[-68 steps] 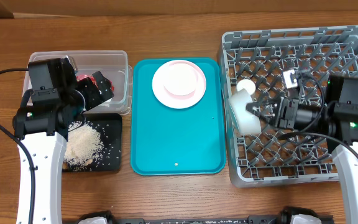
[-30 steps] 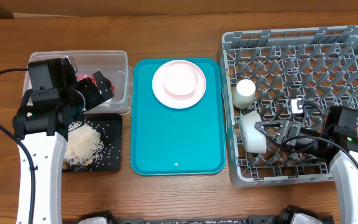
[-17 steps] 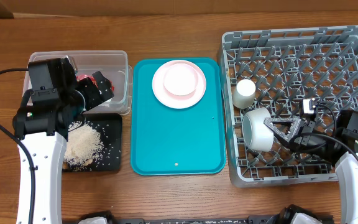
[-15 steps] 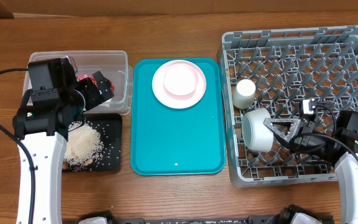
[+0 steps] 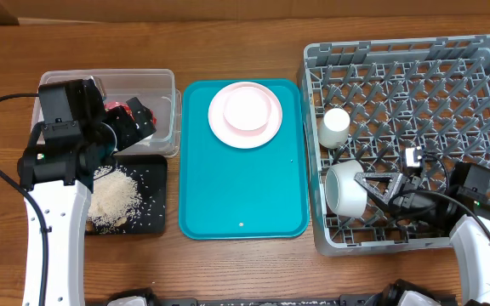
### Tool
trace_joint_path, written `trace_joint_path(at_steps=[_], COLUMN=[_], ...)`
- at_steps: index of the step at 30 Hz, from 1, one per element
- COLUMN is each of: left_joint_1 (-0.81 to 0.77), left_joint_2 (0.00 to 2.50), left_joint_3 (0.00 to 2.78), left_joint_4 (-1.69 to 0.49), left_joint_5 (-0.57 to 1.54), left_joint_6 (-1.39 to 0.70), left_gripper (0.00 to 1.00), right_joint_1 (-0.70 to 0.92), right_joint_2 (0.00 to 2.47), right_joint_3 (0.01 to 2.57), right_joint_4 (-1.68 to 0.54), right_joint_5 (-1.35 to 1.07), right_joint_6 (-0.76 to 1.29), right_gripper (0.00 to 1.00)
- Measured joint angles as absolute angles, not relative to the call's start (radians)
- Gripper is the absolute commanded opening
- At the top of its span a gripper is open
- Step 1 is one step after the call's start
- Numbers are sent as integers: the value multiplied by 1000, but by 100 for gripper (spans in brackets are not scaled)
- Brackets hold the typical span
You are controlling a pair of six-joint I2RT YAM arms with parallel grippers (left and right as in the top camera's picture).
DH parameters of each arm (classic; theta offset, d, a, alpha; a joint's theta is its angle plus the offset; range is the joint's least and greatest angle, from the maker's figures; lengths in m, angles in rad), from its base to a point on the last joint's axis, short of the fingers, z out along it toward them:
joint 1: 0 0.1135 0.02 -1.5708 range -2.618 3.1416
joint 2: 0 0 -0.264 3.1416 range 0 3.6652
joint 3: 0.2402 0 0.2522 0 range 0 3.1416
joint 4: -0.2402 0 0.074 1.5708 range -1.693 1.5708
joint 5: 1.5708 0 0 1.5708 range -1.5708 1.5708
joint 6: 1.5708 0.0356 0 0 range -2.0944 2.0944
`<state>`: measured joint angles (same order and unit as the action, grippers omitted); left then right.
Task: Sort waste into correct bins and load items into the dishwasher
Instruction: 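Lower the white bowl into the rack on its side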
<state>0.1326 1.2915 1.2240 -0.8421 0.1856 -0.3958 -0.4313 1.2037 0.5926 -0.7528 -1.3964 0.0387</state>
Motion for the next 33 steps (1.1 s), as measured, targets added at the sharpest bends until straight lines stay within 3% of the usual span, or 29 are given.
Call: trace_joint_path(at_steps=[12,19,23,33], left_joint_1=[133,133,133,133], left_joint_2=[1291,1291,1291,1291], left_joint_3=[1224,1224,1224,1224], left_joint_4=[-842,-842,-842,-842], left_joint_5=[186,186,186,186], left_joint_6=[-395,-395,-396,-396], left_gripper=[100,100,100,100], right_joint_1=[-432,-432,-435,-438], right_joint_2=[1203,1203,1203,1204], right_joint_3=[596,623,648,735], right_joint_4=[-598,-565,-570,-640], right_joint_5=[-1248,-1088,-932,-628], right_joint_6=[48,49,57,112], right_gripper=[27,34,52,57])
